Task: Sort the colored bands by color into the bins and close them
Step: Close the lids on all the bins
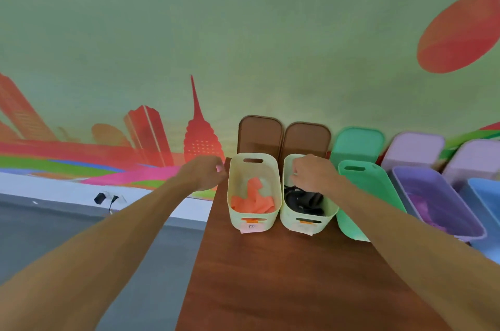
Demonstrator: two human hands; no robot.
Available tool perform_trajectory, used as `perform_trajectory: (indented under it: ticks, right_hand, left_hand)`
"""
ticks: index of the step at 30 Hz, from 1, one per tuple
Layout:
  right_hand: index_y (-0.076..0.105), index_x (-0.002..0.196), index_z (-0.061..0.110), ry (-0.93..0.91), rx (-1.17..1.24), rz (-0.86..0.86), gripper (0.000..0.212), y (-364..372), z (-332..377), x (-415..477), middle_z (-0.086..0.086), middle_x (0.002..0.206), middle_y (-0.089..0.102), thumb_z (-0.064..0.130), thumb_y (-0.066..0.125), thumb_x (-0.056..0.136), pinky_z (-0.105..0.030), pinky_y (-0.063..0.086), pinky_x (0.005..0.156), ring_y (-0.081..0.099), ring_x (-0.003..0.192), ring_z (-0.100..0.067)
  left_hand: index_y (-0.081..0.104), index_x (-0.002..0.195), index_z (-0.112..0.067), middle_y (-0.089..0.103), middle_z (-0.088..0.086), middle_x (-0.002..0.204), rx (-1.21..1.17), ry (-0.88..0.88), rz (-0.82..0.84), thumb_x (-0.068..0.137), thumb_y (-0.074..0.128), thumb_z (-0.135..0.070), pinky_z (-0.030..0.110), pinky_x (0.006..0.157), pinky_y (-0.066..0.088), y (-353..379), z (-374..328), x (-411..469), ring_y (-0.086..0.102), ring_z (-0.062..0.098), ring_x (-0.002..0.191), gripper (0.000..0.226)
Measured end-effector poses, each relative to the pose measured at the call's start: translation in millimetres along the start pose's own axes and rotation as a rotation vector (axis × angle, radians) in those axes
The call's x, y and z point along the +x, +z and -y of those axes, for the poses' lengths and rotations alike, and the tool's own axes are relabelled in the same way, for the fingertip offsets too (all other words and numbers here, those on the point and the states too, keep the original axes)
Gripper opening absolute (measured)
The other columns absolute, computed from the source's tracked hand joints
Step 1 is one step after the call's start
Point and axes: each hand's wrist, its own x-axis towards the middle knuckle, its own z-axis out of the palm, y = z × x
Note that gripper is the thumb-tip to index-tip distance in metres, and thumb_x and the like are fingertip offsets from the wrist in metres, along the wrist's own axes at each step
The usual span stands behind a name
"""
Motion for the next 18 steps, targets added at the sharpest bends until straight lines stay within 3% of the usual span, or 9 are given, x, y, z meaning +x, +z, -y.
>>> perform_trajectory:
  ticks: [7, 13, 18]
  right_hand:
    - [0.059, 0.104, 0.011, -0.003, 0.047, -0.017, 0.024, -4.5, -11.1, 63.0, -0.007, 0.104, 0.062, 0.026, 0.045, 0.091, -0.034, 0.048, 0.074, 0.061, 0.091, -0.027]
    - [0.053, 0.091, 0.012, -0.027, 0.115, -0.073, 0.016, 4.1, -37.8, 149.7, -0.005, 0.096, 0.056, 0.025, 0.044, 0.092, -0.038, 0.05, 0.074, 0.058, 0.089, -0.028]
    - [0.053, 0.121, 0.011, -0.045, 0.12, -0.096, 0.032, 13.3, -48.9, 208.2, -0.007, 0.115, 0.056, 0.025, 0.041, 0.095, -0.04, 0.05, 0.078, 0.059, 0.101, -0.029]
  left_hand:
    - [0.067, 0.104, -0.007, 0.067, 0.01, 0.109, 0.003, 0.018, -0.004, 0.093, 0.048, -0.025, 0.037, 0.087, 0.05, 0.3, 5.1, 64.2, 0.061, 0.029, 0.099, 0.029]
    - [0.054, 0.123, -0.016, 0.064, 0.008, 0.114, 0.068, -0.039, 0.072, 0.092, 0.05, -0.036, 0.038, 0.092, 0.047, 6.2, 12.3, 161.8, 0.058, 0.025, 0.105, 0.037]
    - [0.044, 0.135, -0.014, 0.051, 0.01, 0.133, 0.091, -0.035, 0.051, 0.092, 0.049, -0.031, 0.043, 0.1, 0.042, 8.9, 8.7, 222.0, 0.051, 0.028, 0.119, 0.046]
